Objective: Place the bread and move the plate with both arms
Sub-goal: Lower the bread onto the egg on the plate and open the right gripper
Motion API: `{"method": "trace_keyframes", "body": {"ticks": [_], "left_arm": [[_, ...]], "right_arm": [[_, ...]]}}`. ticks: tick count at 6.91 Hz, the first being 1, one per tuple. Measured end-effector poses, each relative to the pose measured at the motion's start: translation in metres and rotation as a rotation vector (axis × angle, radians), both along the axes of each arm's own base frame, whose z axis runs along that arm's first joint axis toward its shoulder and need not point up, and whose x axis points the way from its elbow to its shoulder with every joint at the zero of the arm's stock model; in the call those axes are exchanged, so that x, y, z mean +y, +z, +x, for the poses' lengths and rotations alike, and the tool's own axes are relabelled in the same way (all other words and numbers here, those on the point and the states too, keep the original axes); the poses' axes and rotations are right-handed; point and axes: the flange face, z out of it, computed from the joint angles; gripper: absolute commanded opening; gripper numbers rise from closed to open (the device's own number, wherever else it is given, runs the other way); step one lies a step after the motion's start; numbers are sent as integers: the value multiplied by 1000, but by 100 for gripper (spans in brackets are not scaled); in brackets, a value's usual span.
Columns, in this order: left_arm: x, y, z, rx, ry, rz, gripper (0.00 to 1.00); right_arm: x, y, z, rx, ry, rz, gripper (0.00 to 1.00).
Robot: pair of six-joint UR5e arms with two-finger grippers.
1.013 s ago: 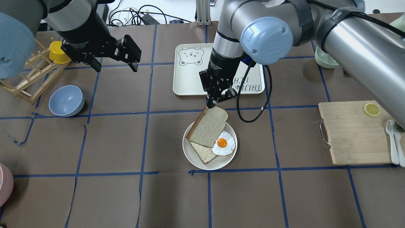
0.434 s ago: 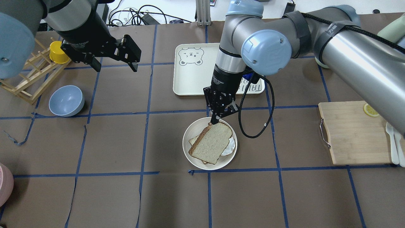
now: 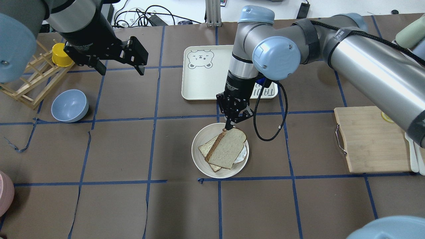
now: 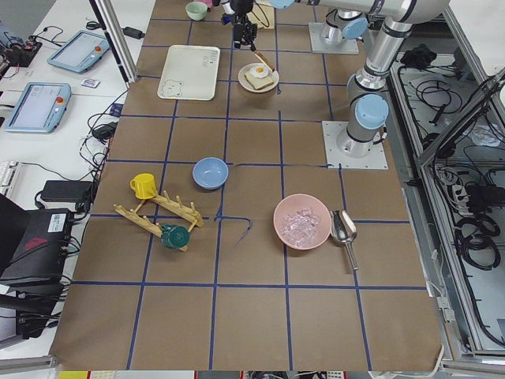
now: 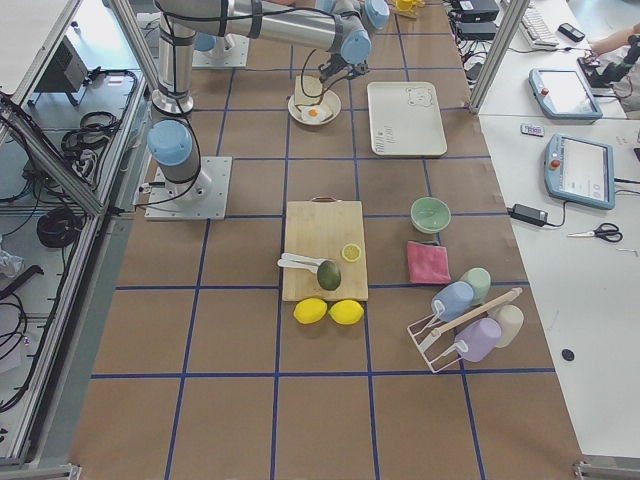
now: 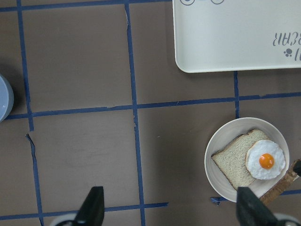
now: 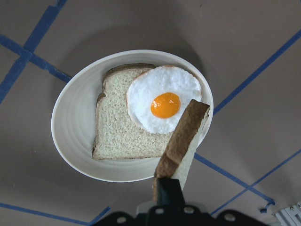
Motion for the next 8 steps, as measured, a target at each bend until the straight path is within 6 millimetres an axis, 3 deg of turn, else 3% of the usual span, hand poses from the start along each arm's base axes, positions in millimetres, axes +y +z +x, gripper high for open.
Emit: {"method": "trace_keyframes", "body": {"ticks": [4, 5, 6, 7, 8], "left_arm": [[0, 0, 0, 0, -1, 0, 100], [0, 0, 0, 0, -1, 0, 100], [0, 0, 0, 0, -1, 0, 100], [0, 0, 0, 0, 0, 0, 100], [0, 0, 0, 0, 0, 0, 100]], "right_arm": [[-16, -12, -3, -15, 2, -27, 0], [-21, -20, -1, -23, -4, -36, 11], [-26, -28, 1, -34, -10, -46, 44], [-31, -36, 3, -42, -13, -57, 60], [-33, -42, 4, -47, -15, -61, 87]]}}
